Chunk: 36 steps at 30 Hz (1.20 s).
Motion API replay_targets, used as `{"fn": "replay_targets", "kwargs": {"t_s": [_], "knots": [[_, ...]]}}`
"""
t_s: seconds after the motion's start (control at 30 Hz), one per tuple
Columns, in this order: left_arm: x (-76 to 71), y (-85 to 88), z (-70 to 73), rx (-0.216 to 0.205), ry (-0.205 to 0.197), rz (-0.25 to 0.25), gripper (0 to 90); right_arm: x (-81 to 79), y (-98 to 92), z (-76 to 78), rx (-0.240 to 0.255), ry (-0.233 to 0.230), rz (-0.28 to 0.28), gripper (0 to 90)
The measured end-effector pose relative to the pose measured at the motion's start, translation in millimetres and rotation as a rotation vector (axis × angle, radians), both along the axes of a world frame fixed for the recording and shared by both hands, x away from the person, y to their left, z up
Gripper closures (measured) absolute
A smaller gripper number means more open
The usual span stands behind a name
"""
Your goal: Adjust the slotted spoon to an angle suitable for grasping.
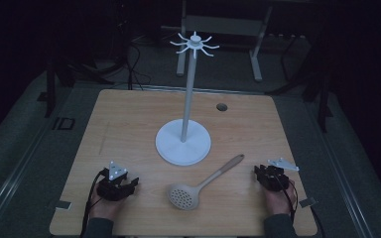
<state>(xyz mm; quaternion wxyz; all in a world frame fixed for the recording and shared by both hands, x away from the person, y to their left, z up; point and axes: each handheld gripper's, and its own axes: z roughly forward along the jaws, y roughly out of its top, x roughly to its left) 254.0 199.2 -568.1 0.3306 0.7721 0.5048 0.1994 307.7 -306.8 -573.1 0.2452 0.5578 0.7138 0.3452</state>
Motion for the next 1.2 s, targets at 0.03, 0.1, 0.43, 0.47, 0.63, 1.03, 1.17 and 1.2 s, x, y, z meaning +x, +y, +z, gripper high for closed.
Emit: {"fn": "replay_targets", "kwargs": {"t_s": [0.03, 0.1, 0.43, 0.47, 0.63, 1.03, 1.17, 1.2], "knots": [[0.0, -0.2, 0.0, 0.002, 0.002, -0.002, 48.8, -0.8, 0.6, 0.9, 0.002, -0.01, -0.001, 76.4], [0.2, -0.7, -0.3, 0.004, 0.002, -0.004, 48.8, -2.1, 2.8, 5.0, 0.008, -0.036, 0.021, 83.9], [1.1, -0.8, -0.8, 0.006, 0.009, -0.006, 48.9, 13.1, 15.9, 12.4, -0.013, -0.054, 0.081, 89.8], [1.2, -0.8, -0.9, 0.006, 0.01, -0.005, 48.9, 16.0, 17.3, 12.6, -0.018, -0.054, 0.088, 89.8], [1.3, -2.3, -1.3, 0.01, 0.012, -0.011, 48.9, 33.9, 25.2, 13.4, -0.031, -0.052, 0.107, 89.7], [0.8, -2.8, 0.1, 0.009, 0.008, -0.021, 48.8, 80.9, 42.4, 10.7, -0.109, 0.018, 0.123, 89.8], [1.0, -3.0, 0.4, 0.007, 0.008, -0.024, 48.9, 83.4, 41.3, 5.5, -0.117, 0.056, 0.151, 90.0], [0.7, -3.4, 0.5, 0.004, 0.007, -0.023, 48.8, 82.8, 40.7, 5.5, -0.119, 0.052, 0.153, 90.0]]}}
